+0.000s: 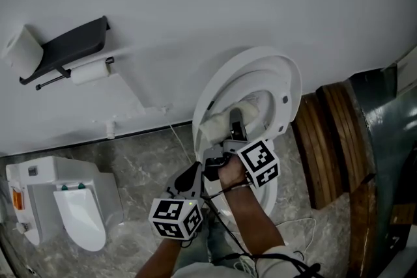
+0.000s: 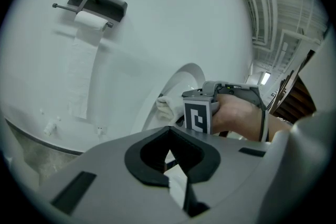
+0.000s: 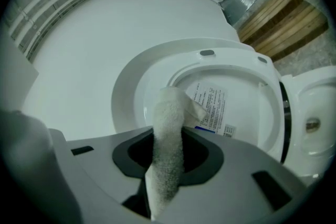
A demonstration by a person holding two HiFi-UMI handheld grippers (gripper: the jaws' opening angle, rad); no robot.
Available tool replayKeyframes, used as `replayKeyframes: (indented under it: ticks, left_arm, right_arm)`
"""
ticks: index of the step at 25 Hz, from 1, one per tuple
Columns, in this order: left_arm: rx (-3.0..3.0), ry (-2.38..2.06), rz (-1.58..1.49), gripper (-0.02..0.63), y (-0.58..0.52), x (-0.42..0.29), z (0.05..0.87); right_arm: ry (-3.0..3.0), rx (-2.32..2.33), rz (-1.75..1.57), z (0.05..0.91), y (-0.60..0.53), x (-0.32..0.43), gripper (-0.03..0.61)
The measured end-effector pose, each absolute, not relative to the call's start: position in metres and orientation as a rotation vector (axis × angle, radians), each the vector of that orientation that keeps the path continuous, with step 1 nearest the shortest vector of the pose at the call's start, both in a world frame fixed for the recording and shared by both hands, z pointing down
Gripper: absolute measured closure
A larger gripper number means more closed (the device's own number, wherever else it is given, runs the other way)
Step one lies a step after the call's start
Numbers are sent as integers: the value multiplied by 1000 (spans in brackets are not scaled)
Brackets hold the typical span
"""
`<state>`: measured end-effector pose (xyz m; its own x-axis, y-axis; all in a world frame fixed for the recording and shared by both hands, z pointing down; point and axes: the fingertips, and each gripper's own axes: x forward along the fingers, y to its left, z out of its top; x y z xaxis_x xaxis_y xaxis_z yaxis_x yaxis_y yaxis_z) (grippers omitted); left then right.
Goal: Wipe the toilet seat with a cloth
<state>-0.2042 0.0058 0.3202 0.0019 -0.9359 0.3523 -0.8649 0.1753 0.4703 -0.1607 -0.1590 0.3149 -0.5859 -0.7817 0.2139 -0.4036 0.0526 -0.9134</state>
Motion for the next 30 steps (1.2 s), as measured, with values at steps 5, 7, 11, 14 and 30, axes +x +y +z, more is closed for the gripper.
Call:
replayKeyframes:
  ticks: [5,7,11,14,30]
  left_arm:
    - [1711,-1864,-162,617,-8,-206,312]
    - [1722,-1860,-163,617,-13,-205,308]
    - [1744,-1852,-162,617,-22,-205,301]
    - [1755,-1847,-160,617,-27,-205,297]
    - [1816,-1794,-144,617,-64,-192,288]
  right_arm:
    - [1976,-1181,-1545,304,-168,-161,479]
    - [1976,-1179,-1534,298,-174,-160,479]
    - [1953,-1184,-1525,290,-184,-158,479]
    - [1942,-1191,-1522,285,-191,-156,479]
    - [1872,-1210,-1501,264,-232,-132,477]
